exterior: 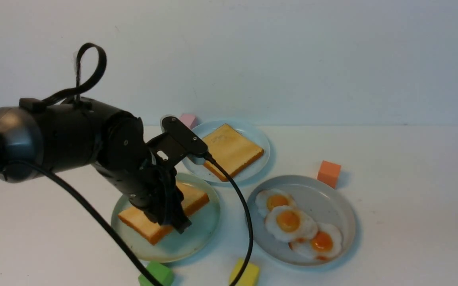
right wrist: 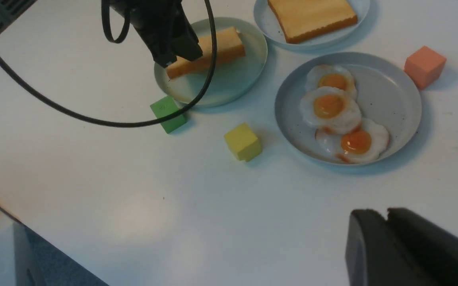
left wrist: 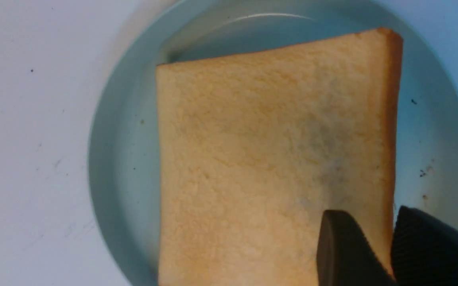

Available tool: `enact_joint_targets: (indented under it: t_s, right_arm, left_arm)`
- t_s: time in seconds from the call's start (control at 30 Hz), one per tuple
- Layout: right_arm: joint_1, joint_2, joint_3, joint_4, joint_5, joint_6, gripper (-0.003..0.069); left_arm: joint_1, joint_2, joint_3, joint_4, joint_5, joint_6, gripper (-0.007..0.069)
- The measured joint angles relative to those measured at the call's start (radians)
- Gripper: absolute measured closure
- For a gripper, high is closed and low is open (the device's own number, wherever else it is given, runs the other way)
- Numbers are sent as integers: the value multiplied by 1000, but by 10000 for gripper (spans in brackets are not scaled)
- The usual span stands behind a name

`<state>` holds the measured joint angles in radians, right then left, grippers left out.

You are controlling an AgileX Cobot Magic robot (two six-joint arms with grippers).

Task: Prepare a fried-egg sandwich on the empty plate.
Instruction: Use the left arm to put a slice of bread into the empty plate in the middle, then use the right arm to grab a fried egg

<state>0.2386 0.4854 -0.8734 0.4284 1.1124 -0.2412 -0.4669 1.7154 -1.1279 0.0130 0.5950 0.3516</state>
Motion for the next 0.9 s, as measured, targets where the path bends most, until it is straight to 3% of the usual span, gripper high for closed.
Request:
enact_joint_targets:
  t_s: [0.17,0.37,0.5,0.6,0.67,0.8,0.9]
  right_arm:
    - [0,0,0,13,8,0,571]
    - [0,22,-3,37,21,0,571]
    - [0,172,-55,41,42,0,571]
    - [8,313,-114,43,42,-6,572]
    - [39,405,-153,41,32,-16,581]
    - [130,545,-200,16,3,-19,604]
    - [278,713,-240,-101,-65,11,617]
  left_arm:
    - [0,0,0,-13,14,0,270]
    - [0,-42,-3,-125,89,-37,249]
    - [0,-254,-32,-293,147,-67,427]
    - [0,-468,-26,-313,163,-48,582]
    - [0,-616,8,-316,161,-58,638]
    - [0,-827,106,-345,163,-87,638]
    - [0,-1050,269,-375,162,-96,638]
